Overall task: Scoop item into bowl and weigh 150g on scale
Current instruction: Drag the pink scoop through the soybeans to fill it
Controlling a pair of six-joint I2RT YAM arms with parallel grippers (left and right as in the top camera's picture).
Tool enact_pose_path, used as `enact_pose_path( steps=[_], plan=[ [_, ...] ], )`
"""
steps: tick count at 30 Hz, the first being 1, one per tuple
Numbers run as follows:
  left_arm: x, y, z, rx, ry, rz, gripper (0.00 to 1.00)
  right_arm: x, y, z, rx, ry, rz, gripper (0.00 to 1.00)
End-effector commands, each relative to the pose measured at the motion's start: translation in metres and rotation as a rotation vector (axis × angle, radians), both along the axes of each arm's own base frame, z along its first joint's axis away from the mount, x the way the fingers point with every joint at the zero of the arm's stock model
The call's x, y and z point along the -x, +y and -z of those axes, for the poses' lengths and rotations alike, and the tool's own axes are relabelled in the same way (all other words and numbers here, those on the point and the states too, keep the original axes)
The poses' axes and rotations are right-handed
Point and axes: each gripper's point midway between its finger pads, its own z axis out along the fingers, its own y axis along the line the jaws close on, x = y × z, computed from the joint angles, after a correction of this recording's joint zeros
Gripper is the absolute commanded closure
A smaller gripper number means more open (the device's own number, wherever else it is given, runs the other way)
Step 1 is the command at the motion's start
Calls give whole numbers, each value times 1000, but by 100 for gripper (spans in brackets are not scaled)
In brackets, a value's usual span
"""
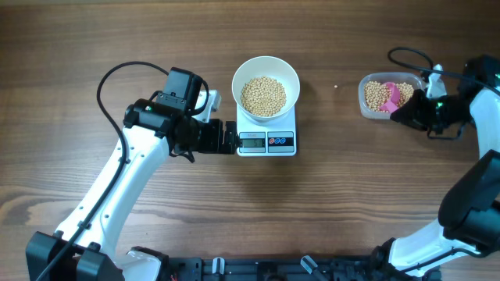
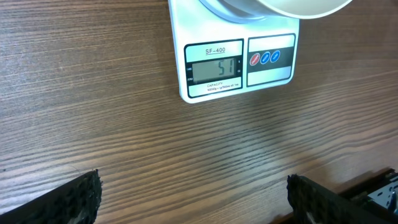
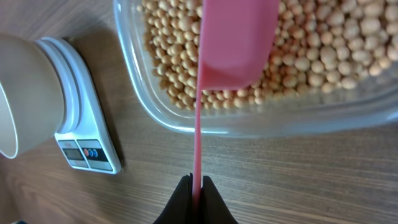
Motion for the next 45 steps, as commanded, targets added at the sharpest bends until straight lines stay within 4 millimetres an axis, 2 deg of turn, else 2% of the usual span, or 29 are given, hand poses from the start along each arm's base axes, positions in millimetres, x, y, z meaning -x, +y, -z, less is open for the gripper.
enact_pose_path(
  steps=[1,8,13,28,33,37,40,45],
  plan=[
    [1,-1,2,5,4,18,0,8,2,8,-91,-3,21,96],
    [1,-1,2,5,4,18,0,11,6,11,-196,-34,57,96],
    [1,-1,2,5,4,18,0,3,16,-2,-287,-94,56,96],
    [1,-1,2,5,4,18,0,-5,13,-4,-287,-115,79,96],
    [1,-1,2,5,3,18,0,-3,5,-3,-286,-117,103,96],
    [1,-1,2,5,4,18,0,0,-10,-8,-313,-138,146,96],
    [1,-1,2,5,4,18,0,0,-14,-16,-359,-182,153,96],
    [1,-1,2,5,4,18,0,7,-16,-17,-363,-181,146,96]
  ],
)
